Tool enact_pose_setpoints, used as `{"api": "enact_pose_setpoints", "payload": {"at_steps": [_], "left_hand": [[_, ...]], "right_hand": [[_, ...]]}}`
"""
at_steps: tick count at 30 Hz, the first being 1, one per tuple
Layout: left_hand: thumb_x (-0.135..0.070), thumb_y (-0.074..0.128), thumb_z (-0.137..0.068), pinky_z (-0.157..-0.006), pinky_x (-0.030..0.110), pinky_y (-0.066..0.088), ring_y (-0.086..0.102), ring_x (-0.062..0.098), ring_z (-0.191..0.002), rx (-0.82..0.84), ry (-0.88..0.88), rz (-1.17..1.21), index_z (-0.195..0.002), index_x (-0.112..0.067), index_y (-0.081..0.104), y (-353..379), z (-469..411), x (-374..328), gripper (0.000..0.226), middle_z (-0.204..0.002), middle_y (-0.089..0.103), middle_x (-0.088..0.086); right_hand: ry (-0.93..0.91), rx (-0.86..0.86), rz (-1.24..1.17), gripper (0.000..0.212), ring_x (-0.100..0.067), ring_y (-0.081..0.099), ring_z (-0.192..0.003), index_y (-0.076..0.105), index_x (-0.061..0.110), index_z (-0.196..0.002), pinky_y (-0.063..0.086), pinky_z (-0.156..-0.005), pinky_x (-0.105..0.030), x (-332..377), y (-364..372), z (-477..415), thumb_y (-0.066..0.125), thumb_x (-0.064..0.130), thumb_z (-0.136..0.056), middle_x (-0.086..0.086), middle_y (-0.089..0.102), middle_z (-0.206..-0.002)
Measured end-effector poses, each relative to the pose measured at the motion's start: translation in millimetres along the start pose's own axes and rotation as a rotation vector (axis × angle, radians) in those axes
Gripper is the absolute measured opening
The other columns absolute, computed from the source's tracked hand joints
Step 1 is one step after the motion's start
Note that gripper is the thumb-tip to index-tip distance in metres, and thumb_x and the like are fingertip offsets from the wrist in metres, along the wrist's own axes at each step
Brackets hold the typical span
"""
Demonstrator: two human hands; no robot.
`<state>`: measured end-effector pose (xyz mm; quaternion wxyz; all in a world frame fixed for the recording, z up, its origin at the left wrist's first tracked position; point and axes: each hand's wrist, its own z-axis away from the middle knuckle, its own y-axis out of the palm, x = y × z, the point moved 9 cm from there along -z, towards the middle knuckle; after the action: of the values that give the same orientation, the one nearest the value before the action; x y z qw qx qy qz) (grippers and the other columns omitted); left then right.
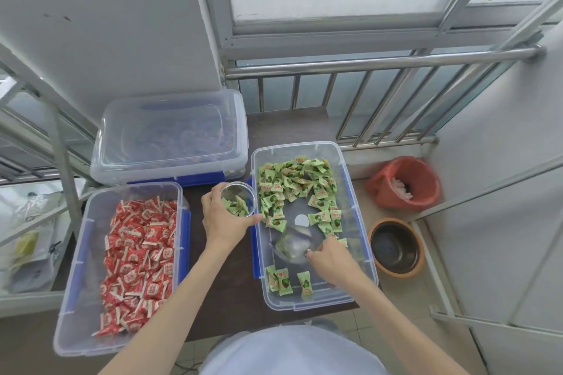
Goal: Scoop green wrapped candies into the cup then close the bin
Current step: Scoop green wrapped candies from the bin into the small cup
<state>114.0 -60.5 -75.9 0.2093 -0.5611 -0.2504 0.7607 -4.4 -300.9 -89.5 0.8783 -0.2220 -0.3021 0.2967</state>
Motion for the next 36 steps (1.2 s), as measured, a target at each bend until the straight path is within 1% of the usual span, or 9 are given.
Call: {"api": "enact_pose_setpoints", "payload": {"at_steps": [4, 6, 8, 10, 13, 19, 26, 31, 36], "left_hand": [[-0.027, 0.097, -0.052, -0.106, 0.049, 0.044, 0.051, 0.026, -0.123, -0.005, -0.024, 0.011, -0.134, -0.027, 0.043, 0, 1, -1, 0.098, -0.134, 0.041, 0.005], [-0.023, 0.097, -0.052, -0.104, 0.045, 0.046, 0.051, 0.026, -0.122, -0.012, -0.037, 0.014, -0.133, -0.026, 0.044, 0, 1, -2, 0.097, -0.133, 0.041, 0.005], [-0.021, 0.096, -0.053, -0.102, 0.043, 0.047, 0.051, 0.026, -0.121, -0.013, -0.049, 0.022, -0.132, -0.027, 0.044, 0, 2, -1, 0.095, -0.133, 0.042, 0.004], [-0.020, 0.096, -0.053, -0.100, 0.040, 0.047, 0.052, 0.025, -0.120, -0.022, -0.059, 0.028, -0.131, -0.027, 0.044, 0, 3, 0, 0.094, -0.132, 0.042, 0.003], [-0.017, 0.095, -0.054, -0.093, 0.031, 0.043, 0.052, 0.023, -0.117, -0.030, -0.067, 0.034, -0.130, -0.027, 0.045, -1, 4, -1, 0.092, -0.131, 0.042, 0.003], [-0.018, 0.095, -0.055, -0.094, 0.033, 0.047, 0.052, 0.021, -0.118, -0.035, -0.088, 0.053, -0.130, -0.028, 0.044, -2, 6, -1, 0.091, -0.132, 0.042, 0.001], [-0.022, 0.096, -0.054, -0.098, 0.036, 0.047, 0.051, 0.022, -0.119, -0.007, -0.089, 0.043, -0.130, -0.029, 0.044, -2, 4, -1, 0.093, -0.131, 0.041, 0.001], [-0.028, 0.098, -0.051, -0.105, 0.046, 0.046, 0.052, 0.023, -0.120, 0.022, -0.059, 0.013, -0.131, -0.029, 0.045, -2, 1, -4, 0.096, -0.130, 0.042, 0.000], [-0.026, 0.098, -0.050, -0.105, 0.044, 0.045, 0.051, 0.022, -0.122, 0.036, 0.031, 0.024, -0.136, -0.025, 0.047, -9, -3, -12, 0.100, -0.133, 0.047, 0.001]], "right_hand": [[0.033, -0.114, -0.189, 0.032, -0.025, 0.057, -0.058, 0.040, 0.016, -0.065, 0.046, -0.041, -0.023, 26, 18, -25, 0.046, 0.028, -0.094, -0.009, 0.051, -0.067], [0.029, -0.165, -0.276, 0.022, -0.034, 0.065, -0.080, 0.048, 0.013, -0.079, 0.057, -0.064, -0.036, 43, 21, -35, 0.044, 0.026, -0.095, -0.015, 0.063, -0.087], [0.041, -0.181, -0.347, 0.021, -0.036, 0.066, -0.084, 0.050, 0.010, -0.083, 0.059, -0.071, -0.044, 55, 24, -48, 0.044, 0.025, -0.096, -0.017, 0.064, -0.093], [0.071, -0.151, -0.469, 0.020, -0.031, 0.064, -0.075, 0.051, 0.007, -0.088, 0.061, -0.063, -0.044, 60, 32, -63, 0.045, 0.024, -0.097, -0.014, 0.061, -0.088], [0.116, -0.057, -0.693, 0.017, -0.019, 0.045, -0.056, 0.048, 0.007, -0.090, 0.049, -0.044, -0.028, 57, 54, -77, 0.043, 0.020, -0.100, -0.009, 0.048, -0.076], [0.263, -0.034, -0.993, 0.026, -0.013, 0.034, -0.043, 0.052, 0.009, -0.075, 0.043, -0.043, -0.022, 26, 56, -75, 0.051, 0.016, -0.100, -0.005, 0.052, -0.065], [0.304, -0.025, -1.051, 0.013, -0.014, 0.036, -0.043, 0.067, 0.007, -0.097, 0.047, -0.044, -0.025, 20, 63, -73, 0.056, 0.014, -0.098, -0.006, 0.055, -0.065], [0.166, 0.007, -1.011, 0.021, -0.015, 0.041, -0.048, 0.069, 0.023, -0.085, 0.049, -0.053, -0.028, 9, 33, -47, 0.058, 0.010, -0.097, -0.008, 0.058, -0.071], [-0.007, 0.033, -0.897, 0.020, -0.015, 0.039, -0.041, 0.074, -0.003, -0.101, 0.044, -0.047, -0.029, 8, -16, -26, 0.057, 0.007, -0.097, -0.010, 0.055, -0.066]]}}
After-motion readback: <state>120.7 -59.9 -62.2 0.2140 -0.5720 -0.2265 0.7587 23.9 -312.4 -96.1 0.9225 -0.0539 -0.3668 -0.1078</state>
